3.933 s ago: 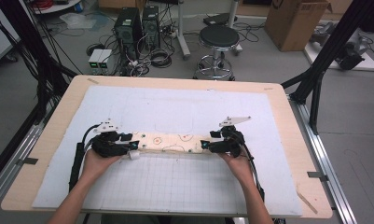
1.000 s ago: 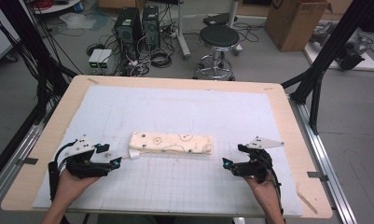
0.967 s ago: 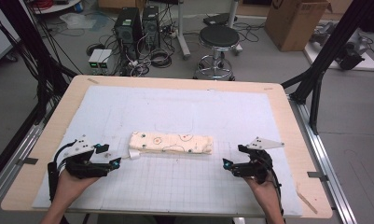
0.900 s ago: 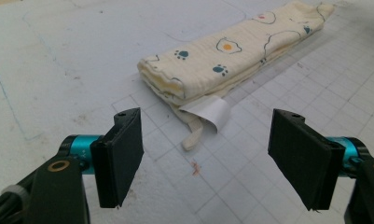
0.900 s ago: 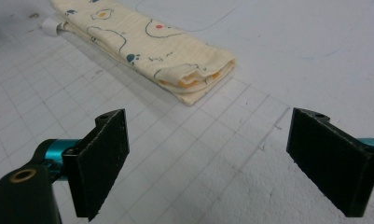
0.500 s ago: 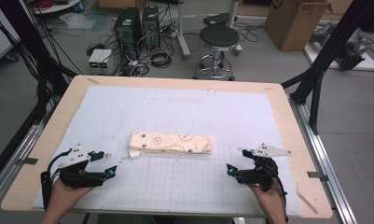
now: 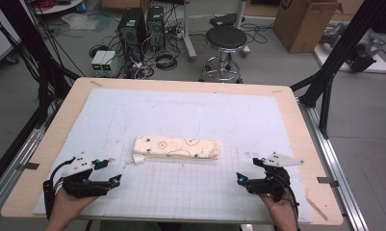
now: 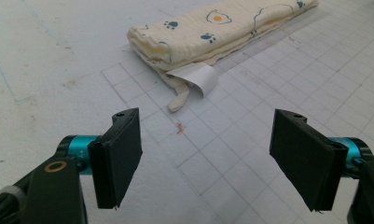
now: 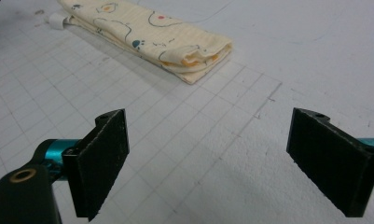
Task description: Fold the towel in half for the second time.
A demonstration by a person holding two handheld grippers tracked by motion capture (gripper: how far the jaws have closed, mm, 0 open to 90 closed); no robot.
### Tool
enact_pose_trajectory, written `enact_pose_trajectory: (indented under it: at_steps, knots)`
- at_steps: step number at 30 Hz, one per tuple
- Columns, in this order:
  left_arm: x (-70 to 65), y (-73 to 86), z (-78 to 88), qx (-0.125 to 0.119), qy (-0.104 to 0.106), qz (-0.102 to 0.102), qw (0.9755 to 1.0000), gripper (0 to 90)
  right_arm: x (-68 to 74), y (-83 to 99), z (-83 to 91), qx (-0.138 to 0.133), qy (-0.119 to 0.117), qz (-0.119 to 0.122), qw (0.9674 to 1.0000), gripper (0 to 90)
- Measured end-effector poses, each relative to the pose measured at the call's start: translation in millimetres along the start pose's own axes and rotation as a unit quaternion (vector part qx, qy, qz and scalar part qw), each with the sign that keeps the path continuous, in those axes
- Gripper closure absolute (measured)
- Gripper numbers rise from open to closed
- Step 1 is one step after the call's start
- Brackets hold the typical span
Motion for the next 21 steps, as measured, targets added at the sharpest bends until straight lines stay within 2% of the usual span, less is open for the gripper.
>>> enact_pose_trajectory:
  at_steps: [9,21]
  knots:
    - [1.2,0.8,1.1,-0.002,-0.009,-0.011,0.9999,25.5,1.4,-1.2,-3.8,0.004,0.002,0.010,0.9999,12.3]
    - [2.4,0.4,2.5,-0.009,-0.008,-0.007,0.9999,25.1,2.9,-1.5,-5.3,0.008,0.000,0.017,0.9998,12.3]
Point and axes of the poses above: each handheld gripper's, and its own axes: z roughly backward along the jaws, y roughly out of its underside, x roughly to its left, the point moved 1 cm from there along -z, roughly forward along the jaws, and after that the axes turned 4 degrees about x, right-handed, at the moved point
